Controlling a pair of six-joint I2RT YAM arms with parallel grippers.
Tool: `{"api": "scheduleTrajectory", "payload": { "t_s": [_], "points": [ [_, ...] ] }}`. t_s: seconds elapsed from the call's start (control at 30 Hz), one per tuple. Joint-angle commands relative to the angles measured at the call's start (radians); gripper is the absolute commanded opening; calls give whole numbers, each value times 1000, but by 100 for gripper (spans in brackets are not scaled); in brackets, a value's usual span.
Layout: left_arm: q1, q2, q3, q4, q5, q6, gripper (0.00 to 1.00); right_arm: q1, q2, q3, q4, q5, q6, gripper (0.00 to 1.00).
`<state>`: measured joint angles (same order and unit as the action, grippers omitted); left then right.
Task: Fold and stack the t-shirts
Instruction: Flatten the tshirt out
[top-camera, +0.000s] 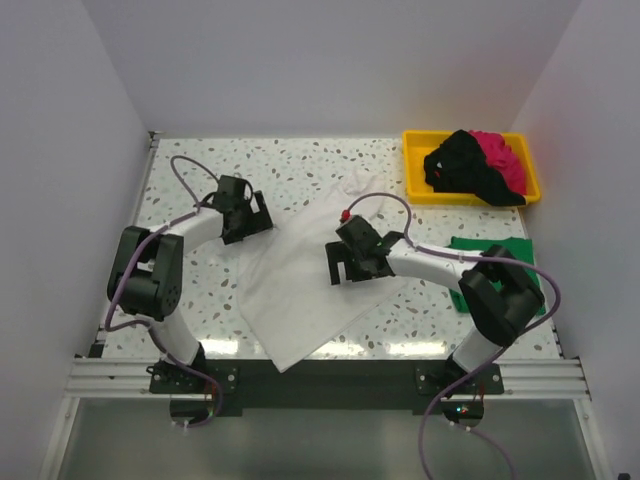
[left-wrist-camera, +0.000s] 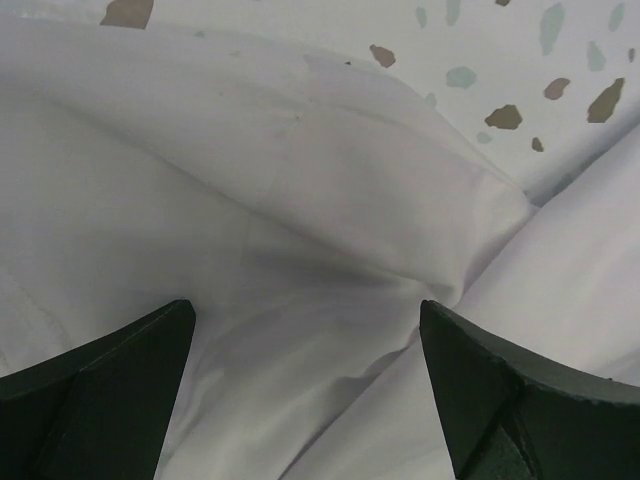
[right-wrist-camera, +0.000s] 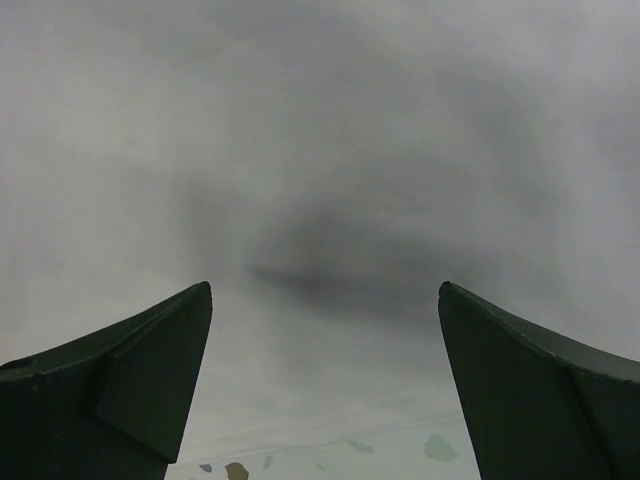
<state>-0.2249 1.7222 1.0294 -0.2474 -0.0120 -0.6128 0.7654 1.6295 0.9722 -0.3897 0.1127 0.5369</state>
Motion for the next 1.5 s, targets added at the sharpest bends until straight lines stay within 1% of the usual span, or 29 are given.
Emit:
{"api": "scheduleTrajectory", "payload": {
  "t_s": [0.0,0.17,0.27,0.33,0.4,0.43,0.47,0.5,0.53,0.57,0.6,0.63,0.67,0.7,0.8,0.87,0.93,1.03,1.13,1.17,1.2,1.23,1.27,1.3,1.33,1.37,1.4,1.43,1.47],
  "points": [
    [4,34,-9,30,-37,-5,100,-17,52,19,-31,82,75,99],
    [4,-5,-98,-22,-144,-57,100,-113,197,95,-20,56,40,99],
    [4,-36,-158,-64,-181,-97,100,-158,323,225,-23,76,-32,99],
    [2,-52,-227,-61,-143,-116,100,-198,450,379,-66,71,-63,99],
    [-8,-88,-317,-26,-93,-134,100,-219,524,529,-115,77,-110,98],
    [-31,-105,-350,-7,-66,-163,100,-235,593,578,-130,77,-123,99],
    [-48,-139,-408,37,-10,-179,100,-239,619,623,-138,73,-159,99],
    [-68,-156,-431,62,7,-197,100,-245,650,713,-141,71,-178,99],
    [-123,-167,-448,86,38,-221,100,-253,708,767,-158,56,-195,99],
    [-155,-180,-457,124,72,-226,100,-259,742,822,-187,50,-234,98],
    [-186,-182,-454,129,69,-240,100,-264,772,930,-207,50,-251,99],
    [-236,-181,-447,131,61,-264,100,-271,800,986,-227,65,-267,99],
    [-255,-170,-430,138,58,-265,100,-276,861,1038,-248,68,-303,99],
    [-275,-165,-417,134,52,-269,100,-282,884,1135,-256,74,-317,99],
    [-289,-145,-338,103,64,-251,100,-323,954,1305,-310,74,-344,99],
    [-295,-171,-268,56,51,-223,100,-331,940,1347,-333,41,-368,98],
    [-300,-216,-230,19,18,-203,100,-331,845,1324,-305,36,-391,99],
    [-300,-375,-192,-84,-112,-200,100,-330,649,1213,-241,-14,-397,99],
    [-297,-482,-219,-212,-236,-237,100,-321,437,1030,-173,-37,-367,99],
    [-291,-545,-241,-287,-314,-254,100,-318,387,972,-132,-45,-350,99],
    [-271,-573,-256,-320,-339,-274,100,-313,275,848,-111,-56,-335,99],
    [-254,-617,-270,-367,-361,-278,100,-314,226,782,-69,-57,-312,99],
    [-232,-636,-305,-378,-359,-283,100,-314,164,713,-46,-45,-252,99],
    [-178,-650,-325,-382,-352,-281,100,-314,114,569,-22,-41,-217,99],
    [-147,-662,-347,-375,-321,-266,100,-314,4,497,-5,-30,-186,99],
    [-117,-671,-388,-350,-300,-256,100,-314,-50,427,36,-21,-120,99],
    [-73,-673,-406,-333,-281,-245,100,-314,-103,289,58,-9,-85,99],
    [-61,-670,-422,-320,-269,-239,100,-314,-164,220,81,-1,-56,99],
    [-51,-655,-443,-299,-258,-239,99,-314,-265,106,119,16,-11,99]
  ]
}}
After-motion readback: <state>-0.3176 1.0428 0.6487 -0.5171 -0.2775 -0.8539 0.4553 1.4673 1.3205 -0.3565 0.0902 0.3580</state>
